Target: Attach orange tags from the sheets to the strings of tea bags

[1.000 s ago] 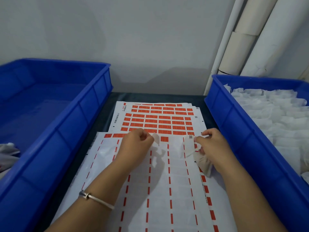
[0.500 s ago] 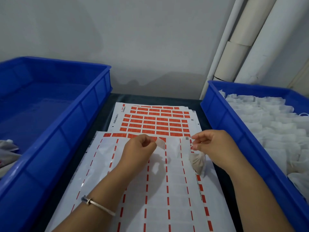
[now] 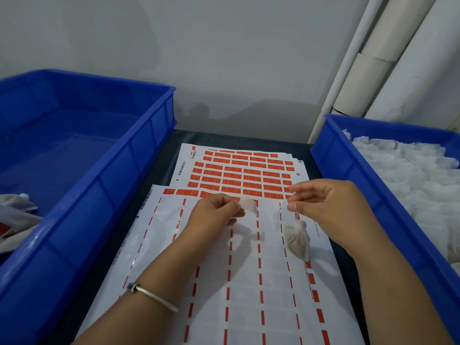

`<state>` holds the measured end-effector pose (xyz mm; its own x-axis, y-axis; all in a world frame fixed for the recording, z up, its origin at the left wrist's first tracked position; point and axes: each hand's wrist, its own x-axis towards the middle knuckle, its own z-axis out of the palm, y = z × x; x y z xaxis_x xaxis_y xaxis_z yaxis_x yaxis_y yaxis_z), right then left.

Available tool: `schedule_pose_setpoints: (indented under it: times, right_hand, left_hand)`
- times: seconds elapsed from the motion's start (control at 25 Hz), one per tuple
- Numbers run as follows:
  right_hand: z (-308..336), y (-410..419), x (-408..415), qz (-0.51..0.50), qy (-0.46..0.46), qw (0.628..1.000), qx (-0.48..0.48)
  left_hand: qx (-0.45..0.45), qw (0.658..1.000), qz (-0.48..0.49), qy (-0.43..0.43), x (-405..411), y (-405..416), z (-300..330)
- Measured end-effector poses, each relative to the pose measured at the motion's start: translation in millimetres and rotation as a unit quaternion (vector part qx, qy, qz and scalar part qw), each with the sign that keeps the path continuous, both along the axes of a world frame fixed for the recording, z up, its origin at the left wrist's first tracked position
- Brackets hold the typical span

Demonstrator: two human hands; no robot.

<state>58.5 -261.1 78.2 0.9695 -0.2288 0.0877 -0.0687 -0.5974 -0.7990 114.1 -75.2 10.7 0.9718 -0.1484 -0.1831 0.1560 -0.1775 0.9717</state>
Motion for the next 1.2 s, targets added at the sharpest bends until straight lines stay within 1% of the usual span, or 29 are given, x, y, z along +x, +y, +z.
schedule_pose_setpoints:
  times: [0.2, 0.44, 0.56, 0.88, 1.04, 1.2]
  right_hand:
    - [3.7, 10.0, 2.5, 0.042, 0.001, 0.999, 0.004]
    - [-8.1, 27.0, 8.1, 0.105, 0.024, 0.994, 0.009]
    - [-13.7, 27.9, 10.7, 0.105, 0.02, 0.994, 0.001]
    - [-17.1, 28.7, 13.9, 0.105, 0.022, 0.994, -0.016]
    - [-19.6, 30.9, 16.0, 0.104, 0.028, 0.994, -0.022]
    - [-23.7, 30.9, 15.3, 0.101, 0.037, 0.994, -0.023]
  left_hand:
    - [-0.062, 0.997, -0.035, 0.027, -2.4, 0.4, 2.5]
    - [-0.08, 0.995, -0.046, 0.028, -4.8, -2.1, 3.0]
    - [-0.102, 0.992, -0.065, 0.035, -6.3, -1.4, 4.7]
    - [-0.092, 0.992, -0.082, 0.02, -9.0, -1.8, 6.0]
    - [-0.108, 0.989, -0.098, 0.019, -10.5, -0.7, 7.9]
    - [-0.145, 0.983, -0.107, 0.032, -10.6, 1.5, 10.8]
